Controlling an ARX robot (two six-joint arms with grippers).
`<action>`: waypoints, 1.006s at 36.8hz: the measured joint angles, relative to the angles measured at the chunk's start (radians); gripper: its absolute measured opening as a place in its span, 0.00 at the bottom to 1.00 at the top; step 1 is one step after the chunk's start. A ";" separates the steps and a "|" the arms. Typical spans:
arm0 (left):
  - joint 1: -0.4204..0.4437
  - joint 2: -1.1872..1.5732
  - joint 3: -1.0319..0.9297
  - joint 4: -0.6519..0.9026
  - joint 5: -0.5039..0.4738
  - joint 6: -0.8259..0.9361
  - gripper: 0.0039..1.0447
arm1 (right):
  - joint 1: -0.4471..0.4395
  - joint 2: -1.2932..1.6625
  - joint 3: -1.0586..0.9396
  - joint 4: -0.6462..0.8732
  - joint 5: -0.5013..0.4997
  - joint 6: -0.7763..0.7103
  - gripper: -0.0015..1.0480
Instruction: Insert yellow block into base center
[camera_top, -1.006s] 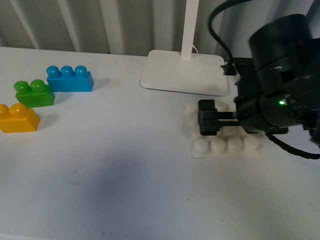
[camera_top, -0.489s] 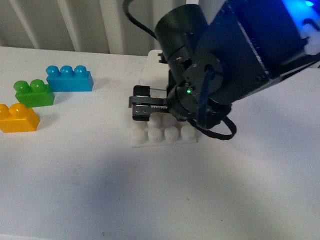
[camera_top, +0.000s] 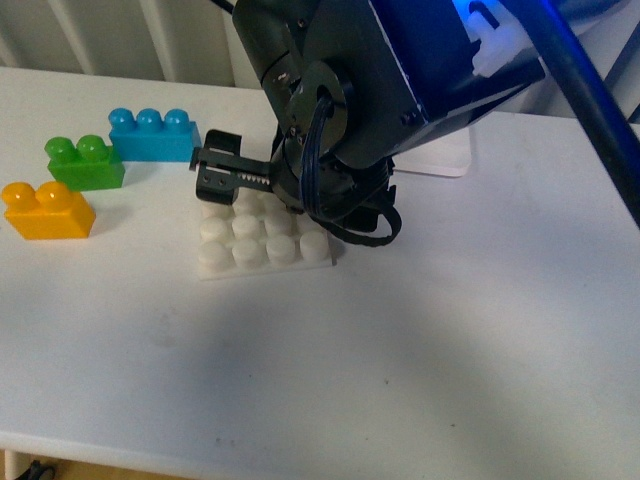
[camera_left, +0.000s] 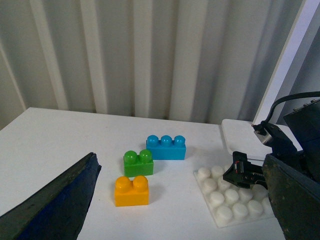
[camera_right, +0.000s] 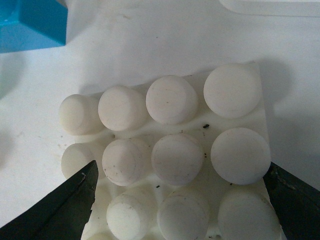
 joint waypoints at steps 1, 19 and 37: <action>0.000 0.000 0.000 0.000 0.000 0.000 0.94 | 0.001 0.005 0.010 0.000 -0.006 0.011 0.91; 0.000 0.000 0.000 0.000 0.000 0.000 0.94 | -0.103 -0.174 -0.294 0.275 -0.004 0.076 0.91; 0.000 0.000 0.000 0.000 0.002 0.000 0.94 | -0.600 -1.015 -0.924 0.661 0.023 -0.251 0.77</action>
